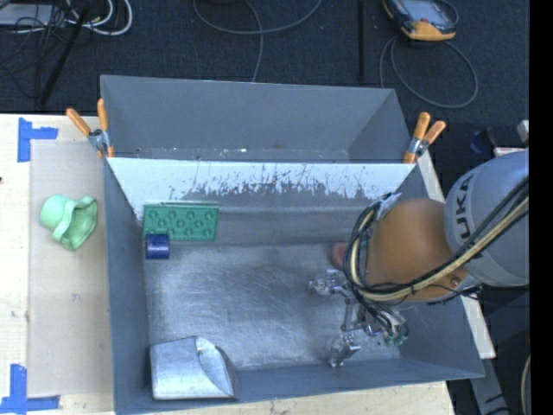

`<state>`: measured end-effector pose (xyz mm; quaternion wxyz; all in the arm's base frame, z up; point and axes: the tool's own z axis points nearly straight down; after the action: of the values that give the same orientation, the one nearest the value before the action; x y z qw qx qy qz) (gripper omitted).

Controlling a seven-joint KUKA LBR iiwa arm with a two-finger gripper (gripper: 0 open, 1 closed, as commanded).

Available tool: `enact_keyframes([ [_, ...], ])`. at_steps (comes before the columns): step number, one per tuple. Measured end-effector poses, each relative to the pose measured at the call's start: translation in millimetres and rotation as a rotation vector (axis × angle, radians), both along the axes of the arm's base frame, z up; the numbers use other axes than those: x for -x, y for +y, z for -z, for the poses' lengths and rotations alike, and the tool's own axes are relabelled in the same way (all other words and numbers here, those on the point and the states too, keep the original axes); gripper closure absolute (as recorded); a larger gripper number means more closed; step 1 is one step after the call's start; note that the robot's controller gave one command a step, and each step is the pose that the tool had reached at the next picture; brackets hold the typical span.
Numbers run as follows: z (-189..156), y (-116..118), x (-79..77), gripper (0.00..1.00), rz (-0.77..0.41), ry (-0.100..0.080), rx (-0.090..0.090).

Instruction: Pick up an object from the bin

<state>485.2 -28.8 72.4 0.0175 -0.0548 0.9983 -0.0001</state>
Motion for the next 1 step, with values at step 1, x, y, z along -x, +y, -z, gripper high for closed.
enact_keyframes([
  [1, -86.1, -27.5, -39.1, 0.00, 0.180, 0.028, -0.001],
])
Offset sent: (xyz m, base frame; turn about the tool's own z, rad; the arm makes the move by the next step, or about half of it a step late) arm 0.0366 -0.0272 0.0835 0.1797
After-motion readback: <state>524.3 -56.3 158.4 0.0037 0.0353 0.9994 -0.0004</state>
